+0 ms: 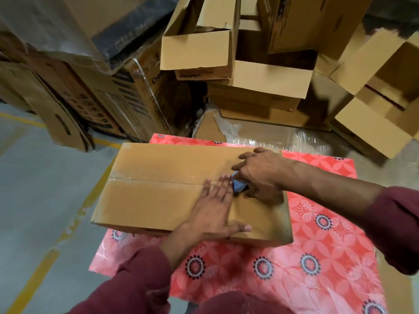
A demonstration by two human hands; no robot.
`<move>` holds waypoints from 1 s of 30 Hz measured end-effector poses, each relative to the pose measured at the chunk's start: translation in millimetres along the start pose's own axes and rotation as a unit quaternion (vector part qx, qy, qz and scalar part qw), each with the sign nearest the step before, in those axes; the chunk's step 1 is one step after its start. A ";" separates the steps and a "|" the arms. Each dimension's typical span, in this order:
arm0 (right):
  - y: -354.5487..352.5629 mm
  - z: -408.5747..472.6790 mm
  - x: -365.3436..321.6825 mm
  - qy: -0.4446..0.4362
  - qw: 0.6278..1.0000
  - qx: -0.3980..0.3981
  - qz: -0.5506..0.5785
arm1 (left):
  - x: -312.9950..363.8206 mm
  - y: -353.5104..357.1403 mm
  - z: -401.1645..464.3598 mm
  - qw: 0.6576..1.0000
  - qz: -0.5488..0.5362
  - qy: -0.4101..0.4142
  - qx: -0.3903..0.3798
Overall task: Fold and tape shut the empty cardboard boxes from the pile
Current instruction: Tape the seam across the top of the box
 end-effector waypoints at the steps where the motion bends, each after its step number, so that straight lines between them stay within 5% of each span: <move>1: -0.7 -2.8 4.3 0.025 1.000 -0.004 0.002 | 11.7 0.4 6.6 1.000 -0.012 -0.010 0.011; 19: -3.8 -82.3 61.0 0.051 0.988 -0.140 0.043 | 15.5 7.1 -2.5 1.000 0.021 -0.003 0.003; 30: 33.8 -101.6 58.2 0.051 0.993 -0.094 0.049 | 98.2 8.9 57.4 0.999 -0.006 0.040 0.014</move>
Point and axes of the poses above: each hand's wrist, its own z-axis towards the middle knuckle, its own y-axis out of the palm, x = y × z, the point moved 4 cm from there along z, towards the middle knuckle, and after that the axes turned 6 degrees about x, right-handed, at the moved point
